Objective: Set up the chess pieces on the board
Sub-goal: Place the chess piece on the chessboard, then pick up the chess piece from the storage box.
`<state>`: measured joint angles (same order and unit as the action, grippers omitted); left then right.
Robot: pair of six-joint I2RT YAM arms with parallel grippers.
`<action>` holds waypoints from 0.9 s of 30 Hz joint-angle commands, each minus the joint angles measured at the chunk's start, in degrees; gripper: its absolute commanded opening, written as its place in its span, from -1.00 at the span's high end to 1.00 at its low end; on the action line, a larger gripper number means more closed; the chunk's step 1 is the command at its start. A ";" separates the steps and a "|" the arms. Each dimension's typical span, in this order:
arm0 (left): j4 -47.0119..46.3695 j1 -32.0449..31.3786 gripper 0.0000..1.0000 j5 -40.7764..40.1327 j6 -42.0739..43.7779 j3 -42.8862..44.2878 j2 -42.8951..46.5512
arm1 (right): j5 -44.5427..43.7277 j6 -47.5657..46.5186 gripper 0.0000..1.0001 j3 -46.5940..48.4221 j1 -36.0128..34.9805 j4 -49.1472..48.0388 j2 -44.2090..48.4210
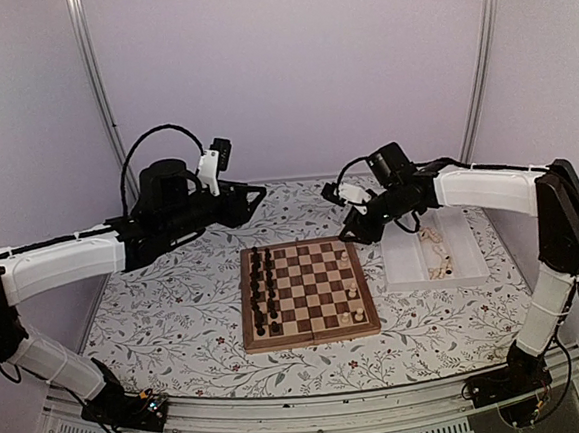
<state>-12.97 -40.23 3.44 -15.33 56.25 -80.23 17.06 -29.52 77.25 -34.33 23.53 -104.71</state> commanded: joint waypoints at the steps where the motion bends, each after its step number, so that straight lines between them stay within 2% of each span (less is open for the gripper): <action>1: -0.24 -0.29 -0.12 -2.23 3.90 0.25 -2.55 | -1.97 -0.38 0.06 -2.59 4.19 2.72 8.74; 7: 0.52 -2.58 -0.11 -2.89 9.65 2.59 -4.97 | 0.39 0.86 0.12 -8.71 20.75 3.90 14.92; 12: 1.95 -2.93 -0.06 2.63 10.67 4.17 -6.44 | -4.13 -0.77 0.41 -9.23 29.73 5.12 13.85; 16: 1.81 -3.00 -0.01 5.69 9.97 4.89 -7.72 | -7.28 -2.35 0.61 -9.04 30.12 5.57 9.61; 27: 3.08 -3.32 0.02 8.02 7.94 6.86 -9.06 | -8.26 -0.32 0.71 -2.24 30.14 9.06 -2.59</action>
<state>-10.72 -42.76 10.24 -6.46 61.52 -88.64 9.63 -30.92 71.37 -4.10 30.79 -104.75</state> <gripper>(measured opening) 0.493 0.148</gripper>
